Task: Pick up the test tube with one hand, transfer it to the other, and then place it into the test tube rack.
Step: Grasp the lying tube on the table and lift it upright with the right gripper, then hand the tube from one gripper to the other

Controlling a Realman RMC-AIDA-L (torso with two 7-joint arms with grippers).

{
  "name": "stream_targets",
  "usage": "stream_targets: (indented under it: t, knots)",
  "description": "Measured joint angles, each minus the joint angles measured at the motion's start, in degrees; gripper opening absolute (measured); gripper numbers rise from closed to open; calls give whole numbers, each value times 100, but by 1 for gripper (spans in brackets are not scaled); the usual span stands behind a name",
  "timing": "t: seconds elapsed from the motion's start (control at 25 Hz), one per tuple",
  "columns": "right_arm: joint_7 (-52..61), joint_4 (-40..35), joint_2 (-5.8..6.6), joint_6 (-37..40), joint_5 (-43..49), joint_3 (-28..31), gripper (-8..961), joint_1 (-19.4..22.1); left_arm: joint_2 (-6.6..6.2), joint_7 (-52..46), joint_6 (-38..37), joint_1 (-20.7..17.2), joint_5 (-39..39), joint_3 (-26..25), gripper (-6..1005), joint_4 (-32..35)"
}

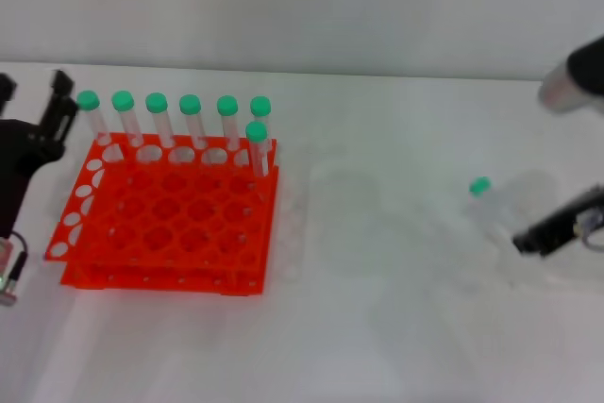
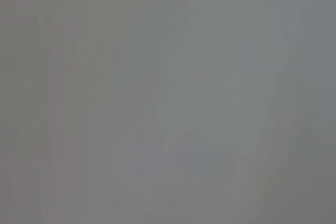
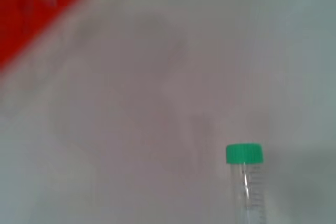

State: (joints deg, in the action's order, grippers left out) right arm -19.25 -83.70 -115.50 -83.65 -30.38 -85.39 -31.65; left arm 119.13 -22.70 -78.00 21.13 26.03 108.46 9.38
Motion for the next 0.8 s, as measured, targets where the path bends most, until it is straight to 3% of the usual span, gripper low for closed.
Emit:
stream_targets:
  t: [0.2, 0.4, 0.6, 0.8]
  knots:
    - [-707, -27, 12, 723, -602, 402, 187, 118, -172, -815, -35, 117, -909, 2, 743, 66]
    - [-1514, 176, 5, 1719, -1265, 414, 187, 268, -338, -1677, -79, 362, -1666, -7, 741, 73]
    - [-2342, 376, -1, 2619, -2111, 365, 186, 425, -571, -2883, -82, 898, -2713, -5, 739, 40]
    - [-3300, 694, -13, 3018, -2994, 326, 187, 476, -629, -3720, 31, 1352, -3565, -7, 736, 12]
